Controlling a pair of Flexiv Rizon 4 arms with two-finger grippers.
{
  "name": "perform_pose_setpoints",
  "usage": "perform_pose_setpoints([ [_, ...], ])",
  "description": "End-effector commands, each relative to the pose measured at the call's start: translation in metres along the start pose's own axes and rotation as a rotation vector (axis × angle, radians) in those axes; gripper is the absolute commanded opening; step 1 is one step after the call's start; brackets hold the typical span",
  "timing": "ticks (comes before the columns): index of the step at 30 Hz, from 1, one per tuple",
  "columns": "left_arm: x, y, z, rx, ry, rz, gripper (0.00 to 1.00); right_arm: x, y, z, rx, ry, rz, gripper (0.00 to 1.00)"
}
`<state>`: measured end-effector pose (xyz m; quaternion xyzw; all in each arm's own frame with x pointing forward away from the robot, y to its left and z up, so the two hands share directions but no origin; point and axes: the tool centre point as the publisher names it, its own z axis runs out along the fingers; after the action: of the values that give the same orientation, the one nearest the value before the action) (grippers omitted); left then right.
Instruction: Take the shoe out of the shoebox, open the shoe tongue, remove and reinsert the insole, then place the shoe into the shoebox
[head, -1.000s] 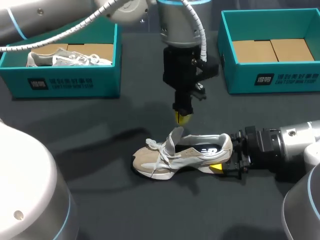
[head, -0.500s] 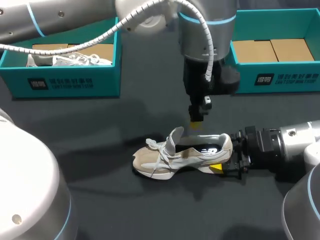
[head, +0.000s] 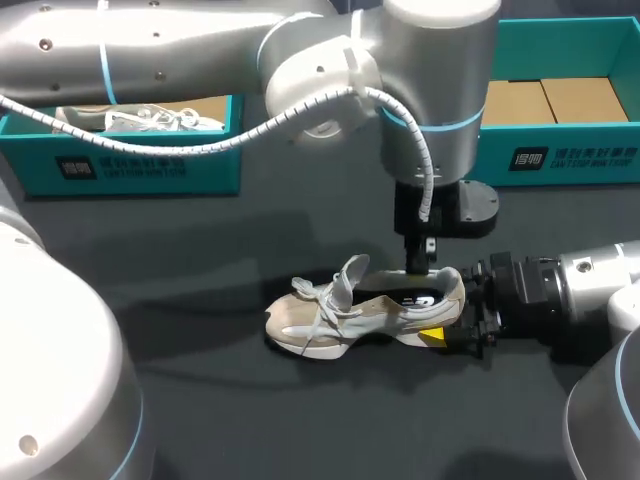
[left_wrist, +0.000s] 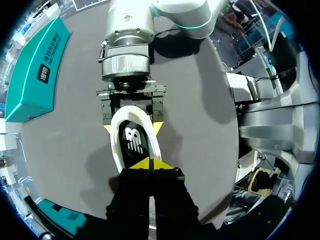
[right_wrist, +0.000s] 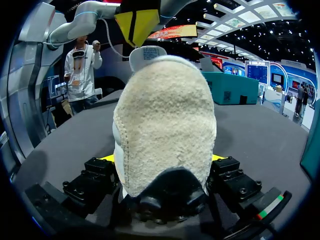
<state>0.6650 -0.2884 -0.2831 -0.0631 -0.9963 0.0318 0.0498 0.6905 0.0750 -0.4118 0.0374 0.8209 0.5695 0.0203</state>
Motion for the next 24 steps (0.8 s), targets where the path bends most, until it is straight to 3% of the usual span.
perform_pose_setpoints([
  [1,0.001,0.003,-0.001,0.005,-0.003,0.001,0.0,0.0,0.0,0.0,0.004,0.0,0.0,0.0],
  [7,-0.016,-0.001,0.027,0.055,0.016,-0.005,0.0,0.0,0.0,0.0,0.004,0.0,0.0,0.0],
  [14,-0.032,-0.004,0.053,0.058,0.081,-0.048,0.0,0.0,0.0,0.0,0.004,0.0,0.0,0.0],
  [24,-0.021,0.005,0.072,0.03,0.106,-0.047,0.0,0.0,0.0,0.0,0.004,0.0,0.0,0.0],
])
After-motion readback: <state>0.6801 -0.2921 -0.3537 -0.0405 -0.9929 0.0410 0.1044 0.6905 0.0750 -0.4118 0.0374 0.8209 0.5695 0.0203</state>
